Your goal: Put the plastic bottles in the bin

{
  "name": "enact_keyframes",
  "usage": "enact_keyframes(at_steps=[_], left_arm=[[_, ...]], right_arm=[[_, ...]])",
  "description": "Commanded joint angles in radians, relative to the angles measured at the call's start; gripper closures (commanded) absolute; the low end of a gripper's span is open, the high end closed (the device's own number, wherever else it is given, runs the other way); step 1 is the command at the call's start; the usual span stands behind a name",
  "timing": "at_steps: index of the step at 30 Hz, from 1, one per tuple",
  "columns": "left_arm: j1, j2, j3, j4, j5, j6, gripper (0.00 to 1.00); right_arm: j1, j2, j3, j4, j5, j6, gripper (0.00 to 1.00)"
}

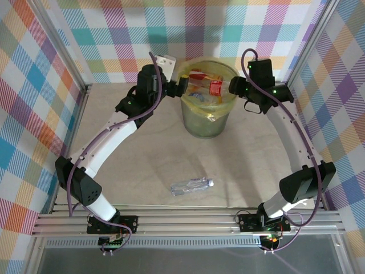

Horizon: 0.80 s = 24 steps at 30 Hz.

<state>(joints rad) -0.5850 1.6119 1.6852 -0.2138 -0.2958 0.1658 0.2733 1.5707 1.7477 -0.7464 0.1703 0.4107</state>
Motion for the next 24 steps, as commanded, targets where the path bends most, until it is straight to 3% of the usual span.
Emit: enact_keyframes(at_steps=[1, 11, 24], left_arm=[[0.023, 0.035, 0.038, -0.042, -0.089, -0.130, 0.01], [0.039, 0.101, 0.051, -0.088, 0.024, -0.233, 0.03], [0.040, 0.071, 0.012, -0.077, 0.004, -0.232, 0.03]], right_arm=[[-0.008, 0.006, 0.034, 0.040, -0.062, 0.020, 0.43], [-0.020, 0.069, 0.076, 0.078, -0.157, 0.040, 0.44], [-0.032, 0.115, 0.100, 0.038, -0.144, 0.029, 0.40]])
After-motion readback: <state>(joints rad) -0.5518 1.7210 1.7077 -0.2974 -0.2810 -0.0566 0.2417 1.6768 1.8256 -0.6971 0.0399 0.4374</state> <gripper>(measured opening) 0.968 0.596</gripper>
